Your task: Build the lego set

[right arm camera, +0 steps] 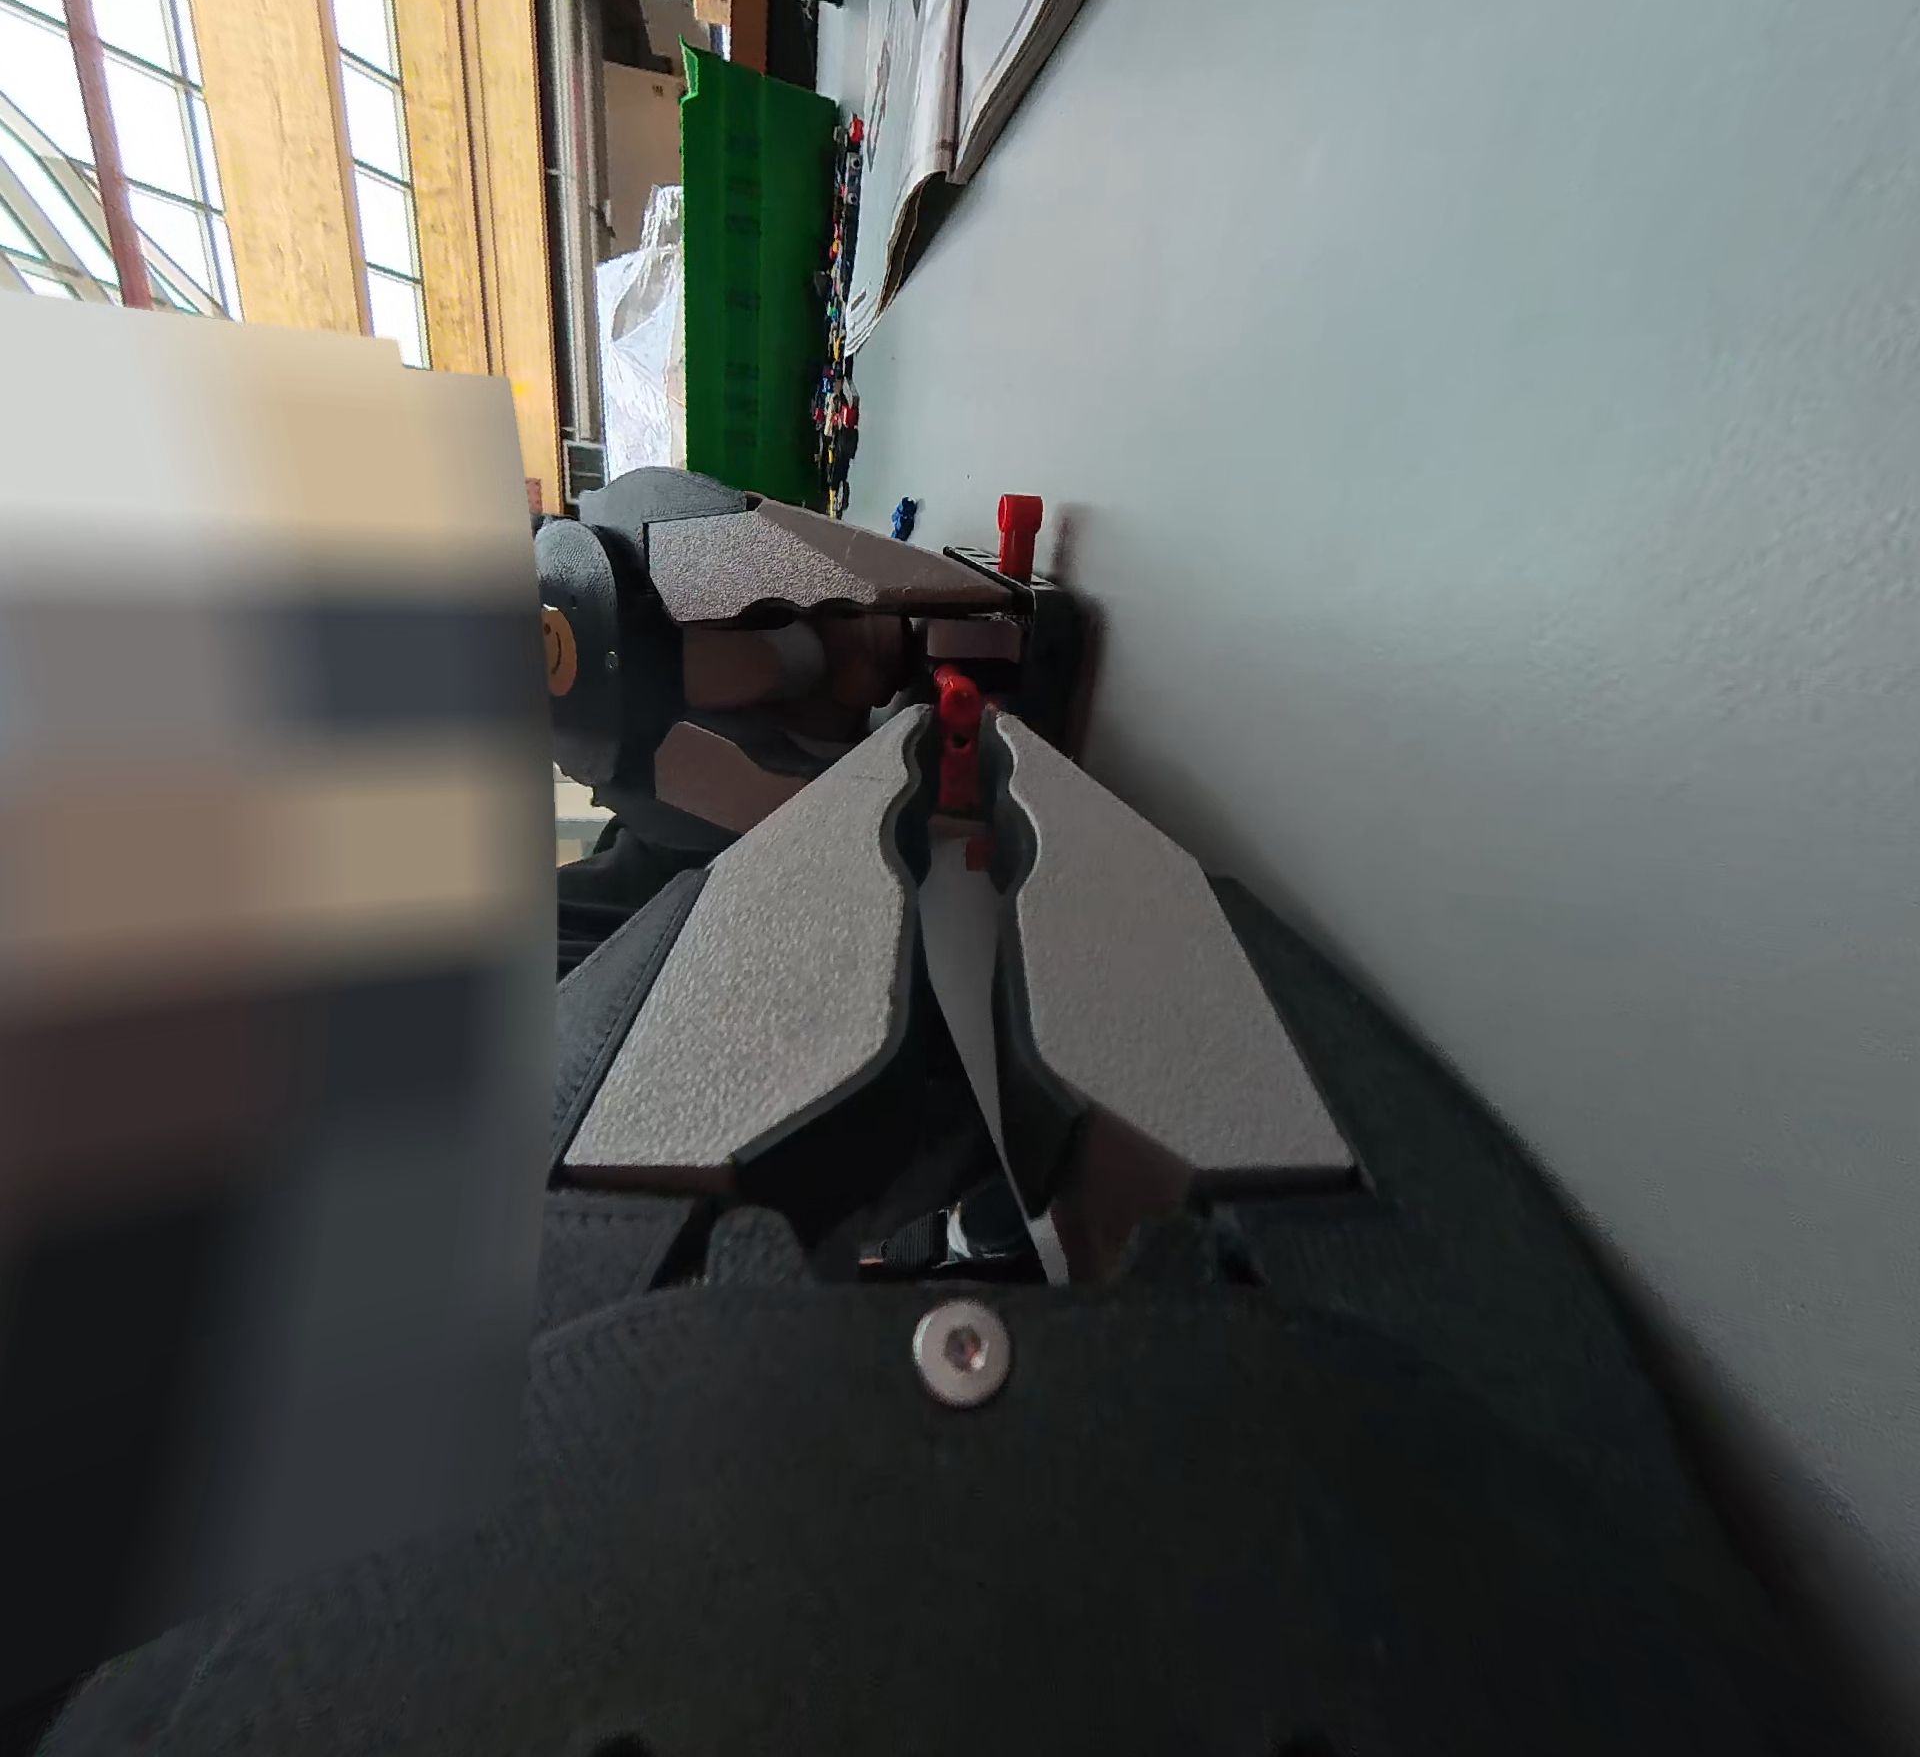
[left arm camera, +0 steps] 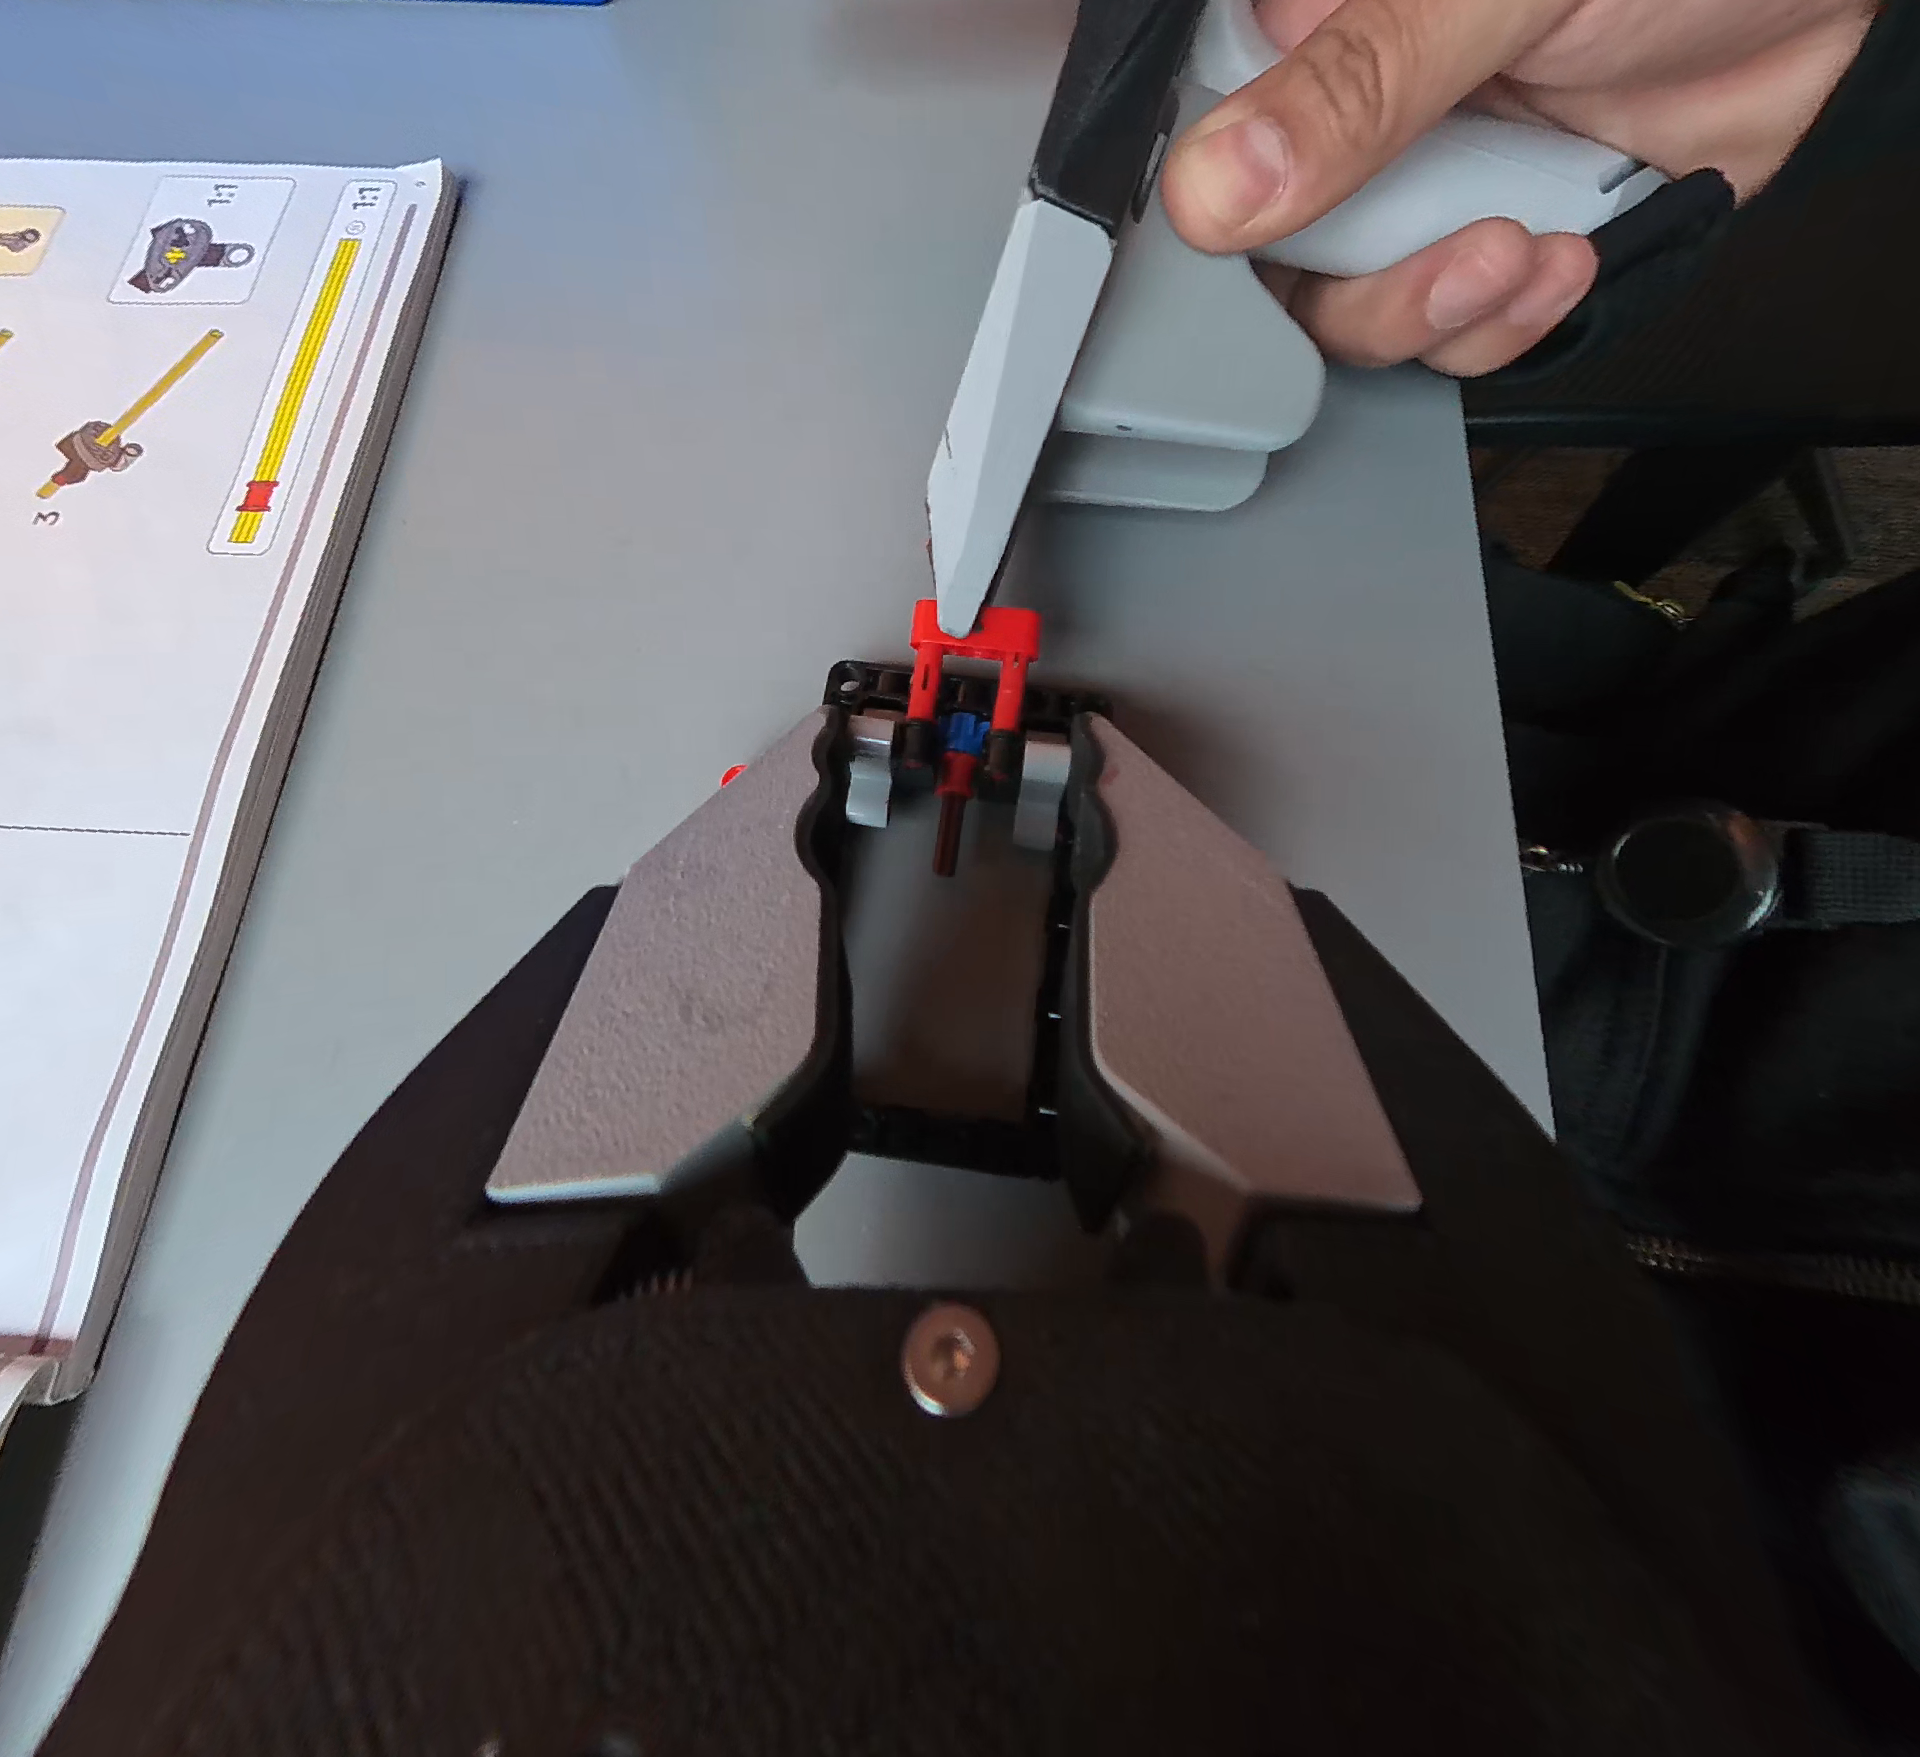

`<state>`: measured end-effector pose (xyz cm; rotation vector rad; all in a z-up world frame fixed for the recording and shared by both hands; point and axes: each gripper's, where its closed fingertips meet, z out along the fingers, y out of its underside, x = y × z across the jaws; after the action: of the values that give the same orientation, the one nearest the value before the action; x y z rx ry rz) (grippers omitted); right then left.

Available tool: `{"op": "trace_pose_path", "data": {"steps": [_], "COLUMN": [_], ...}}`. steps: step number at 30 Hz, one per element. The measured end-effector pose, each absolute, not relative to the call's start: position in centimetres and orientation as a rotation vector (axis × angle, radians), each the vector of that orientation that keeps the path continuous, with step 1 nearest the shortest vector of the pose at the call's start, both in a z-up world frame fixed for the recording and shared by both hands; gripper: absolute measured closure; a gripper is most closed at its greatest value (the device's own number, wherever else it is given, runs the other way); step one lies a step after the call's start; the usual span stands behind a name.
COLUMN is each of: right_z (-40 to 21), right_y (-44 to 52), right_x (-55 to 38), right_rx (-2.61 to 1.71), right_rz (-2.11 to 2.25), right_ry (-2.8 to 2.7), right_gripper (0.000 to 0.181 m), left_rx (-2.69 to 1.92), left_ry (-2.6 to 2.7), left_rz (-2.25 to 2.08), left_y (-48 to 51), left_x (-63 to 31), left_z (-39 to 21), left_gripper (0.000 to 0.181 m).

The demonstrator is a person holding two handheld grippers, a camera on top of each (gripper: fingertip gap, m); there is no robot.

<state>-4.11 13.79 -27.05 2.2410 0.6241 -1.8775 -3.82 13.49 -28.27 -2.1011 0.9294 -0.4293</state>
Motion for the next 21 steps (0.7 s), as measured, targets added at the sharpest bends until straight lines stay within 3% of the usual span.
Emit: {"op": "trace_pose_path", "data": {"steps": [21], "right_z": [-27.08], "right_y": [13.67], "right_x": [-4.24], "right_rx": [2.155], "right_rz": [-1.729], "right_ry": [0.527], "right_gripper": [0.176], "left_rx": [-2.103], "left_ry": [0.923], "left_rz": [-0.431], "left_y": [13.46], "left_x": [-3.90], "left_z": [-28.27], "left_gripper": [0.141]}}
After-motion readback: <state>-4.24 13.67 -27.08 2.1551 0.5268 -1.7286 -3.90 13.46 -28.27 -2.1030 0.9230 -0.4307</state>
